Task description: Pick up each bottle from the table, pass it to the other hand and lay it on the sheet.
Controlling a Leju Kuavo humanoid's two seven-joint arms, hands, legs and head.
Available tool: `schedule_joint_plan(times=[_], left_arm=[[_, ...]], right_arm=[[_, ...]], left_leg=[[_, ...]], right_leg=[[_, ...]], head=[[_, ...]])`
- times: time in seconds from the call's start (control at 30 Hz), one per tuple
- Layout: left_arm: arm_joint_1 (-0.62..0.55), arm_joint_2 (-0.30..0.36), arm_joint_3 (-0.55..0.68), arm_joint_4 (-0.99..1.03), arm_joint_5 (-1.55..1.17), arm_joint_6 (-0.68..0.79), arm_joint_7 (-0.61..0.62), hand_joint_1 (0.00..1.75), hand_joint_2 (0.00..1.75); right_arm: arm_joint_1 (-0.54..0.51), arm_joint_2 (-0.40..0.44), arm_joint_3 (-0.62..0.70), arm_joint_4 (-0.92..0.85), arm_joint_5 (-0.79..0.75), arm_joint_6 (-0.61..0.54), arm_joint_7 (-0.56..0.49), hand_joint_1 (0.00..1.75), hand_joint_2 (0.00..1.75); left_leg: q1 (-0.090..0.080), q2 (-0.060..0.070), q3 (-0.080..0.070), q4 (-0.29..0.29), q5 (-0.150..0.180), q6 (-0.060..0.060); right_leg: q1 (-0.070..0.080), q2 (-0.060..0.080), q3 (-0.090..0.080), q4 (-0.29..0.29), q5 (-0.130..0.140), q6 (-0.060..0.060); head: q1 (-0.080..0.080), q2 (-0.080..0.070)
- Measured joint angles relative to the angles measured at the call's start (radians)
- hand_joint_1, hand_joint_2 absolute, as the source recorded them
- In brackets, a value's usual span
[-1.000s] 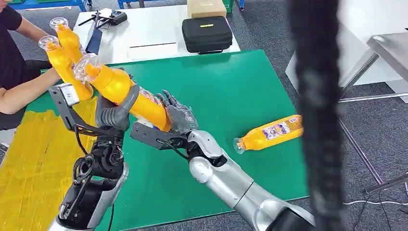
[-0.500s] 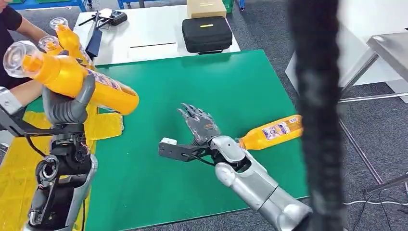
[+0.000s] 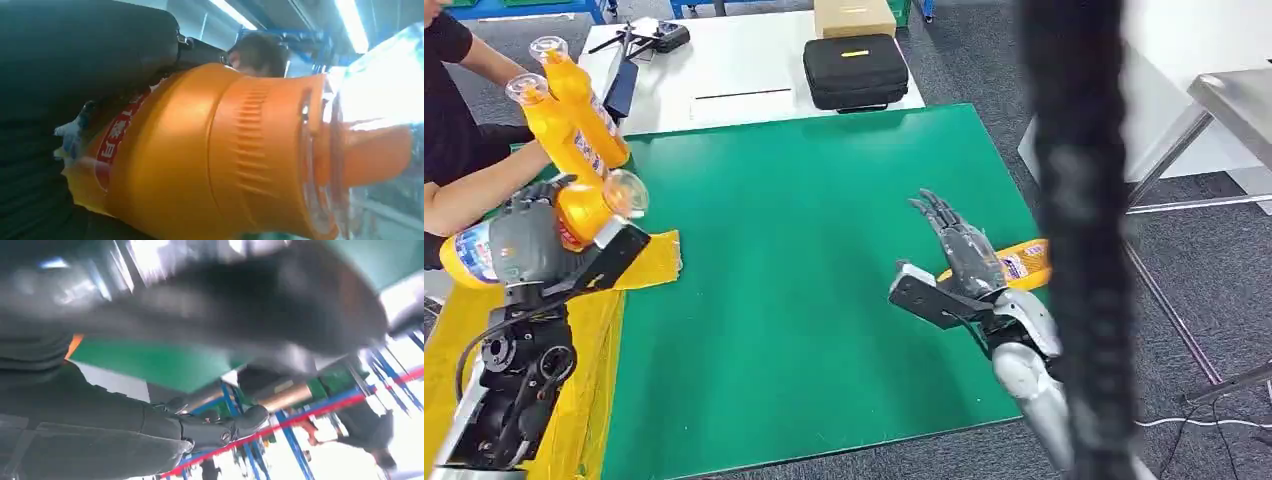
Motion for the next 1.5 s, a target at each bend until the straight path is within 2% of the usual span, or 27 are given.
schedule_joint_plan(times=[0.1, 0.27, 0.33, 0.37, 0.43, 0.47, 0.5, 0.53, 0.67, 0.97, 1.07, 1.2, 1.23, 1.33, 1.5], left_arm=[[-0.001, 0.026, -0.023, 0.152, -0.098, -0.033, 0.012, 1.75, 1.75], [-0.011, 0.039, -0.069, 0.385, -0.109, -0.112, -0.011, 1.75, 1.75], [-0.021, 0.039, -0.082, 0.446, -0.105, -0.128, -0.020, 0.26, 1.75], [-0.026, 0.040, -0.087, 0.468, -0.101, -0.132, -0.024, 0.00, 1.75], [-0.047, 0.044, -0.100, 0.503, -0.098, -0.155, -0.026, 0.00, 1.75], [-0.059, 0.047, -0.107, 0.521, -0.098, -0.172, -0.026, 0.00, 0.00], [-0.074, 0.048, -0.118, 0.540, -0.098, -0.192, -0.026, 0.00, 0.00], [-0.086, 0.050, -0.126, 0.555, -0.098, -0.207, -0.029, 0.00, 0.00], [-0.116, 0.052, -0.140, 0.589, -0.067, -0.227, -0.064, 0.00, 0.00], [-0.089, 0.052, -0.143, 0.555, 0.056, -0.202, -0.132, 0.00, 0.00], [-0.054, 0.051, -0.130, 0.490, 0.181, -0.205, -0.186, 0.00, 0.00], [0.017, 0.051, -0.079, 0.290, 0.467, -0.258, -0.233, 0.00, 0.00], [0.027, 0.051, -0.062, 0.244, 0.512, -0.269, -0.235, 0.00, 0.00], [0.046, 0.051, -0.036, 0.156, 0.566, -0.278, -0.251, 0.00, 0.00], [0.086, 0.033, 0.056, -0.020, 0.952, -0.209, -0.343, 0.00, 0.00]], right_arm=[[0.044, -0.069, -0.050, -0.088, -0.013, 0.002, -0.021, 0.00, 1.75], [0.096, -0.186, -0.129, -0.203, -0.065, 0.001, -0.053, 0.00, 1.75], [0.109, -0.220, -0.150, -0.230, -0.081, 0.007, -0.059, 0.00, 1.75], [0.114, -0.234, -0.158, -0.241, -0.085, 0.008, -0.061, 0.00, 1.75], [0.116, -0.257, -0.165, -0.252, -0.091, 0.012, -0.063, 0.00, 1.75], [0.116, -0.268, -0.166, -0.255, -0.097, 0.016, -0.063, 0.00, 1.75], [0.117, -0.279, -0.167, -0.259, -0.100, 0.021, -0.063, 0.00, 1.75], [0.119, -0.286, -0.168, -0.261, -0.100, 0.025, -0.063, 0.00, 0.00], [0.150, -0.312, -0.177, -0.286, -0.055, 0.037, -0.041, 0.00, 0.00], [0.223, -0.340, -0.237, -0.328, -0.012, 0.084, -0.012, 0.00, 0.00], [0.249, -0.356, -0.258, -0.328, -0.011, 0.102, -0.002, 0.00, 0.00], [0.299, -0.390, -0.312, -0.325, 0.018, 0.143, 0.016, 0.00, 0.00], [0.307, -0.396, -0.327, -0.325, 0.021, 0.148, 0.016, 0.00, 1.75], [0.323, -0.408, -0.354, -0.322, 0.028, 0.161, 0.016, 0.00, 1.75], [0.332, -0.436, -0.381, -0.287, 0.065, 0.250, 0.027, 0.00, 1.75]], left_leg=[[0.000, 0.000, 0.000, 0.000, 0.000, 0.000], [0.000, 0.001, 0.000, 0.000, 0.000, 0.000], [0.000, 0.001, 0.000, 0.000, 0.000, 0.000], [0.000, 0.000, 0.000, 0.000, 0.000, 0.000], [0.000, -0.001, 0.000, 0.000, 0.000, 0.000], [0.000, -0.001, 0.001, 0.000, 0.000, 0.000], [0.000, -0.001, 0.002, 0.000, 0.000, 0.000], [0.000, -0.001, 0.003, 0.000, -0.001, 0.001], [0.000, -0.001, 0.006, 0.000, -0.001, 0.000], [0.000, 0.000, 0.006, 0.000, 0.001, -0.001], [0.000, -0.001, 0.005, 0.000, 0.001, -0.001], [0.000, -0.001, 0.001, 0.000, 0.001, -0.001], [0.000, -0.001, 0.001, 0.000, 0.001, -0.001], [0.000, 0.000, 0.001, 0.000, 0.000, -0.001], [0.000, 0.001, 0.001, 0.000, 0.000, -0.001]], right_leg=[[0.000, 0.000, 0.000, 0.000, 0.000, 0.000], [0.000, 0.000, 0.000, 0.000, 0.000, 0.000], [0.000, 0.000, 0.000, 0.000, 0.000, 0.000], [0.000, 0.000, 0.000, 0.000, 0.000, 0.000], [0.000, 0.000, 0.001, 0.000, 0.000, 0.000], [0.000, -0.001, 0.002, 0.000, 0.000, 0.000], [0.000, -0.001, 0.003, 0.000, 0.000, 0.000], [0.000, -0.001, 0.004, 0.000, 0.000, 0.000], [0.000, -0.001, 0.006, 0.000, 0.000, 0.000], [0.000, 0.000, 0.005, 0.000, 0.002, -0.002], [0.000, 0.000, 0.005, 0.000, 0.002, -0.002], [0.000, 0.000, 0.001, 0.000, 0.002, -0.002], [0.000, 0.000, 0.001, 0.000, 0.002, -0.002], [0.000, 0.000, 0.001, 0.000, 0.002, -0.002], [0.000, 0.000, 0.000, 0.000, 0.002, -0.002]], head=[[0.000, 0.000], [0.000, 0.000], [0.001, 0.000], [0.001, 0.000], [0.001, 0.000], [0.000, 0.000], [0.001, 0.000], [0.000, 0.000], [0.000, 0.000], [0.000, 0.000], [0.001, 0.000], [0.001, 0.000], [0.000, 0.000], [0.000, 0.000], [0.000, 0.000]])
